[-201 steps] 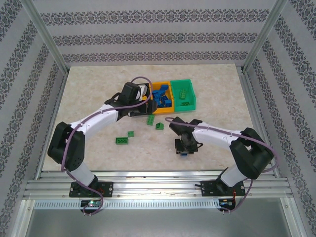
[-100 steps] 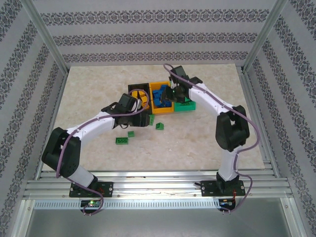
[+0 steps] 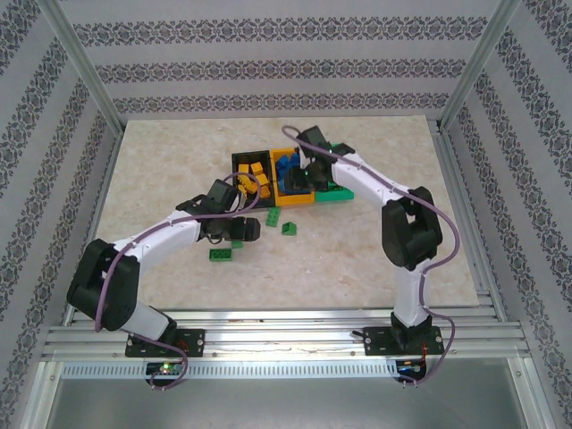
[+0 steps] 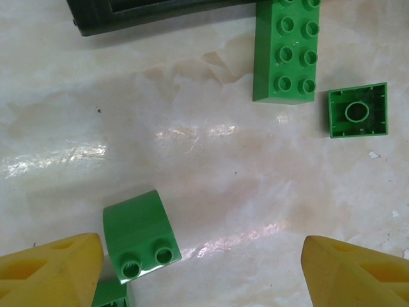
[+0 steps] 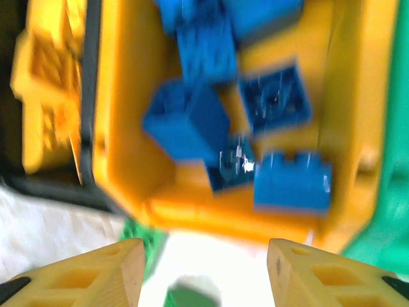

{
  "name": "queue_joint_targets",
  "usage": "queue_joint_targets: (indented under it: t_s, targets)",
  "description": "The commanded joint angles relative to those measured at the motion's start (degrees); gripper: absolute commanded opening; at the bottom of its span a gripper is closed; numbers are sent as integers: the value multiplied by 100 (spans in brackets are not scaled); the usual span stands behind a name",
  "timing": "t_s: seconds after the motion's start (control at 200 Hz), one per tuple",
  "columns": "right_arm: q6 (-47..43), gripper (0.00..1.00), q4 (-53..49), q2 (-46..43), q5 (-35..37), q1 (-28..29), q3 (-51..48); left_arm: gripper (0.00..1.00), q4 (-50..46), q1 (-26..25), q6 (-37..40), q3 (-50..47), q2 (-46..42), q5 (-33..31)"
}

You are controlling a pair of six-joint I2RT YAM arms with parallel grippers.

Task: Sort the legos into containers by color
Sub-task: Pick up the lego from the center of the table.

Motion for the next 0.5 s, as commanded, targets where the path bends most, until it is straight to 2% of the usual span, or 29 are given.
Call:
queue_joint_targets:
  t_s: [0.0,0.11,0.18,0.495]
  targets:
    - [-66,54,270,-653,106,291,-844,81,355,130,-102,111,182,229]
    - [91,54,554,-751,92,512,-1429,80,1459,431,-739,-277,200,1015]
    - [176,55,636,-572,35,618,-1517,80,1876,522,-1010,-434,224,1235]
    - [289,56,624,249,273,740,-1336,80,1322,528,-749,-265,40,1084]
